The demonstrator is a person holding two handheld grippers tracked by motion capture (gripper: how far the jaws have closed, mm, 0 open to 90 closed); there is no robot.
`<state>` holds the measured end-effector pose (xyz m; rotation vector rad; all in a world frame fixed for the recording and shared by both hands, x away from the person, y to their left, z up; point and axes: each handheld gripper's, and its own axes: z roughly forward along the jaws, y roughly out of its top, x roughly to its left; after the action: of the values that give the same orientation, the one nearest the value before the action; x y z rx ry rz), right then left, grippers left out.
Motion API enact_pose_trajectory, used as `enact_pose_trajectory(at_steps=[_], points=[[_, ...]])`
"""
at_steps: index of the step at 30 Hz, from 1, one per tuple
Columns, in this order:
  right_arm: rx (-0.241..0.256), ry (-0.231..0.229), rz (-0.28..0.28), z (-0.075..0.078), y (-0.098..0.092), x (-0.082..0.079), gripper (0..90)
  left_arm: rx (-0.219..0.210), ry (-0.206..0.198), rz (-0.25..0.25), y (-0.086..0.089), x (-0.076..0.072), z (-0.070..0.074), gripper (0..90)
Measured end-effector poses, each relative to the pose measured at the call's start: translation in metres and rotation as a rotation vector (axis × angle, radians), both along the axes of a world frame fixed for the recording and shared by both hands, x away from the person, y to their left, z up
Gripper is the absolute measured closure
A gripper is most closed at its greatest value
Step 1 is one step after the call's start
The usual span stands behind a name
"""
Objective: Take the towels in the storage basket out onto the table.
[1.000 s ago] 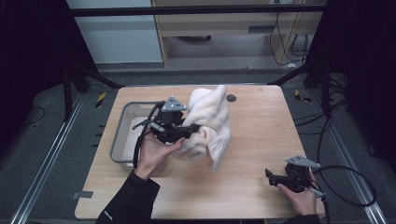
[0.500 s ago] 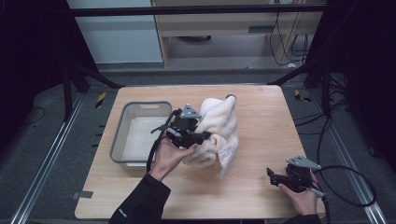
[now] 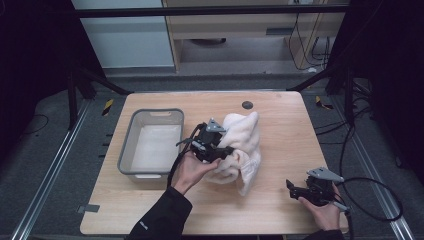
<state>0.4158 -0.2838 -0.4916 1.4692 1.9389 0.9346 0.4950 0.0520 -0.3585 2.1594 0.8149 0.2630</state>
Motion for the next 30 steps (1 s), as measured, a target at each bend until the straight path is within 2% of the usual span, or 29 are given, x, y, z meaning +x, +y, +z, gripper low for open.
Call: enact_pose_trajectory(at_steps=[15,21,30], points=[[-0.001,0.004,0.002,0.000,0.000,0.000,8.9,0.020,0.028,-0.015,-0.015,0.004,-0.028,66.1],[-0.001,0.006,0.004,0.000,0.000,0.000,8.8,0.008,0.048,-0.017,-0.020,0.006,-0.040,64.6],[0.001,0.009,0.005,0.000,0.001,0.000,8.7,0.028,0.061,-0.028,-0.026,0.005,-0.051,59.2]])
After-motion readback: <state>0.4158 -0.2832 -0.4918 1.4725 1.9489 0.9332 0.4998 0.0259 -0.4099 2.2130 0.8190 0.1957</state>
